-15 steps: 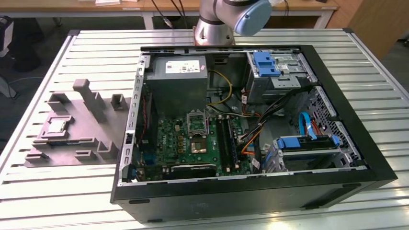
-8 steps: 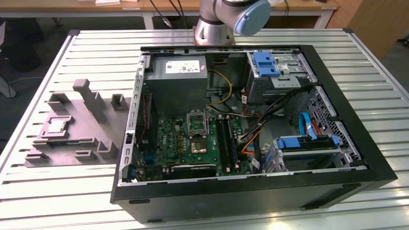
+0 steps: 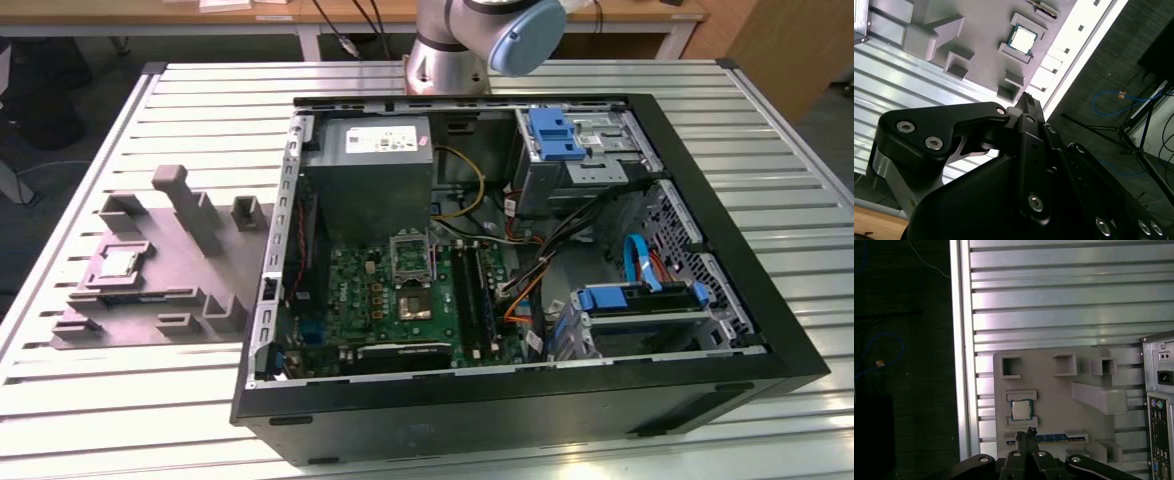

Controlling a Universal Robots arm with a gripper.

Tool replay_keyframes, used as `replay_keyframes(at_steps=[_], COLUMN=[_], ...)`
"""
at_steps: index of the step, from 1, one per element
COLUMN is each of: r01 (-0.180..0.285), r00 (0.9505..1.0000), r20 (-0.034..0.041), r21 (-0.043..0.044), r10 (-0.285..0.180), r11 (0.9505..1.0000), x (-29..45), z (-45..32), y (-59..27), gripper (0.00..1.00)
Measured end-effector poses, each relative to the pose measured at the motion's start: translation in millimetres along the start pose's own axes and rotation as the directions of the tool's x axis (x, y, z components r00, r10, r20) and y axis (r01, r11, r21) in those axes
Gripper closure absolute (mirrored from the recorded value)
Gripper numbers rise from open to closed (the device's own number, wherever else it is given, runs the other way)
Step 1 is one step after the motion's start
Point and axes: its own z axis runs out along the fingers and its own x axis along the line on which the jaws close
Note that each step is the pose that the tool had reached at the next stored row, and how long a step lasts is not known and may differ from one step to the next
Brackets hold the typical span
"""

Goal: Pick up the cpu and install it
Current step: 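Pick up the cpu and move it towards the insertion slot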

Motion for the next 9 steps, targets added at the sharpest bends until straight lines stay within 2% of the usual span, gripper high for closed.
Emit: replay_keyframes(at_steps=[5, 7, 8, 9], r01=[0.0, 0.0, 0.0, 0.0], r00=[1.0, 1.0, 1.0, 1.0], r20=[0.0, 0.0, 0.0, -0.0001], r21=[0.0, 0.0, -0.0001, -0.0002], r10=[0.0, 0.0, 0.0, 0.0], r11=[1.0, 1.0, 1.0, 1.0], x=[0.0, 0.1, 0.1, 0.1], z=[0.0, 0.0, 0.0, 0.0], y=[0.0, 0.0, 0.0, 0.0], gripper=[0.89, 0.77, 0.77, 0.71])
